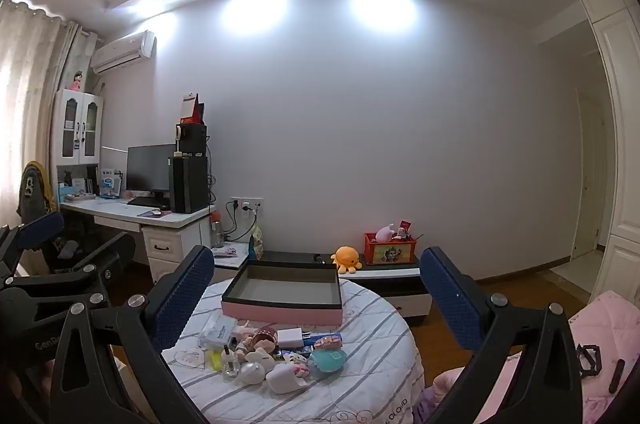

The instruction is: Organize rigid objects

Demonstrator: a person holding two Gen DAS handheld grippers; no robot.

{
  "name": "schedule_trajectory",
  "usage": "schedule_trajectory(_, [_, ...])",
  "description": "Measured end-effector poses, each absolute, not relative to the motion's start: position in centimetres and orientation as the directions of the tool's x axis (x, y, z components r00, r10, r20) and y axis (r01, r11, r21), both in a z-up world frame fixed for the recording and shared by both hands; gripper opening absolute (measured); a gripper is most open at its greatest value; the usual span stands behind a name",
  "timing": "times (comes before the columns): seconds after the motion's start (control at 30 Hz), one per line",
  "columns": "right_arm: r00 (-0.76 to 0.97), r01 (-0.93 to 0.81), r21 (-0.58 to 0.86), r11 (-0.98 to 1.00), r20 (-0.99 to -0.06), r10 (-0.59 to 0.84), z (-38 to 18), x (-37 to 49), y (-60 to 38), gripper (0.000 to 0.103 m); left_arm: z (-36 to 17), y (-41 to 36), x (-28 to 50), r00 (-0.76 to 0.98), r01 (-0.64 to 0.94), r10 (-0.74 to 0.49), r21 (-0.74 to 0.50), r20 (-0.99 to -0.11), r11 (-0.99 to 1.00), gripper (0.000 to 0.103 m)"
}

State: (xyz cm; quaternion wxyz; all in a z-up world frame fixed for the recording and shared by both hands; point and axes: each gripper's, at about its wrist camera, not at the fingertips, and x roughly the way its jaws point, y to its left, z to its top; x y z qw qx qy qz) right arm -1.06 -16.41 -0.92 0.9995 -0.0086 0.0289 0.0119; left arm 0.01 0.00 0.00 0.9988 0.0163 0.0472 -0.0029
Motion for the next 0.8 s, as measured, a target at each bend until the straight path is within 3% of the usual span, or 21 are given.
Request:
schedule_trajectory(0.23, [0.998, -0.024, -0.019, 1.0, -0.06, 0.023, -0.8, -1.1, -16.5, 0.103, 0.4, 0.1, 0.7, 0.992, -0.002, 0.007, 0.041, -0.127, 0.999, 0.103])
schedule_trajectory(0.8, [0.998, -0.033, -0.018, 0.999, -0.053, 0.032, -0.6, -1.2, -16.1, 0.103, 0.2, -0.5, -0.1, 0.998, -0.017, 0.02, 0.045, -0.063, 0.999, 0.103])
